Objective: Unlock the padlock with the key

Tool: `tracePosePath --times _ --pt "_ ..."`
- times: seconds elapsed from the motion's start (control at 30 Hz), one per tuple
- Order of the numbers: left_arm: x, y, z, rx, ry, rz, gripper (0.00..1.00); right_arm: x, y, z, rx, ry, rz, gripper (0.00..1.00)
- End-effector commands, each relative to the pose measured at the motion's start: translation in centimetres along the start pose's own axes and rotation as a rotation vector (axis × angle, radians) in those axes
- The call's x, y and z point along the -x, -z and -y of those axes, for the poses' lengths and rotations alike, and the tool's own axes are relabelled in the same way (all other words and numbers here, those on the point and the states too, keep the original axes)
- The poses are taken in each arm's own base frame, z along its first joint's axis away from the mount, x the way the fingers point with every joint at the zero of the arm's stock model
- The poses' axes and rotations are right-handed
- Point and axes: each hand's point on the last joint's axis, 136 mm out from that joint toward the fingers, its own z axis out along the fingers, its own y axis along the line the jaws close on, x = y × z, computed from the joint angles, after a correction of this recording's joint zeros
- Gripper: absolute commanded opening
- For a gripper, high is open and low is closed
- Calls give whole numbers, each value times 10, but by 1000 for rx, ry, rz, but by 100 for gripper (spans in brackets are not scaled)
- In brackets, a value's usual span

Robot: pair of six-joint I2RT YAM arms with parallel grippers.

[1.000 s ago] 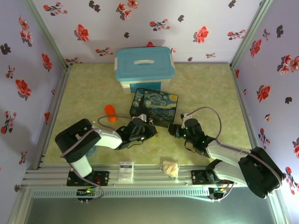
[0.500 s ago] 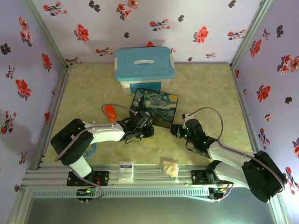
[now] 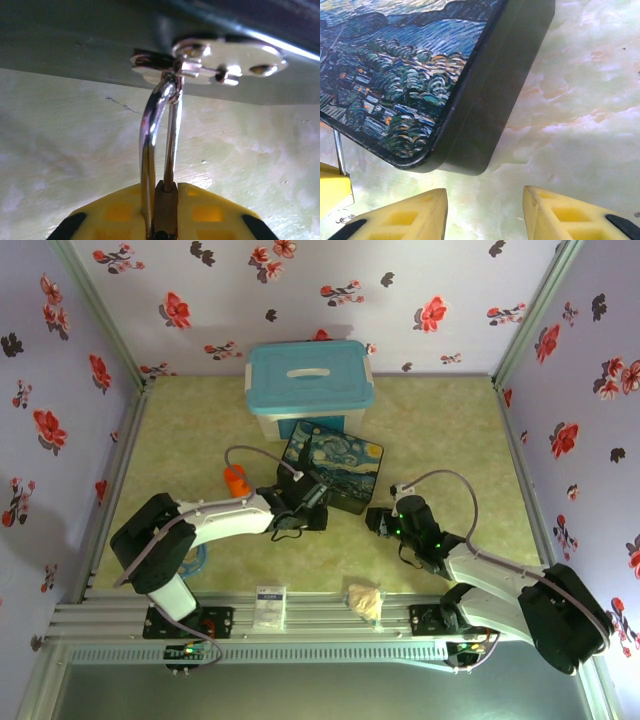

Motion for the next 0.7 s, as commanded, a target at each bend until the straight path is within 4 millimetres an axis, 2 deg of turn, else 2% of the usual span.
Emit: tracePosePath --times 0.0,0.37,0.47,0.53,0.67 --pt "-26 -9 -37 140 -43 -83 10 13 0 -5 -5 14 33 43" --pt "-28 -15 -27 -10 65 -72 13 9 -3 -5 1 20 15 41" --pt "-30 -16 -34 39 48 -77 14 8 -3 -5 4 17 18 41" --pt "-30 -13 -39 96 18 -73 20 8 -4 -5 3 15 16 41" --pt "-30 -8 -45 156 -20 -60 20 7 -4 -5 5 14 14 41"
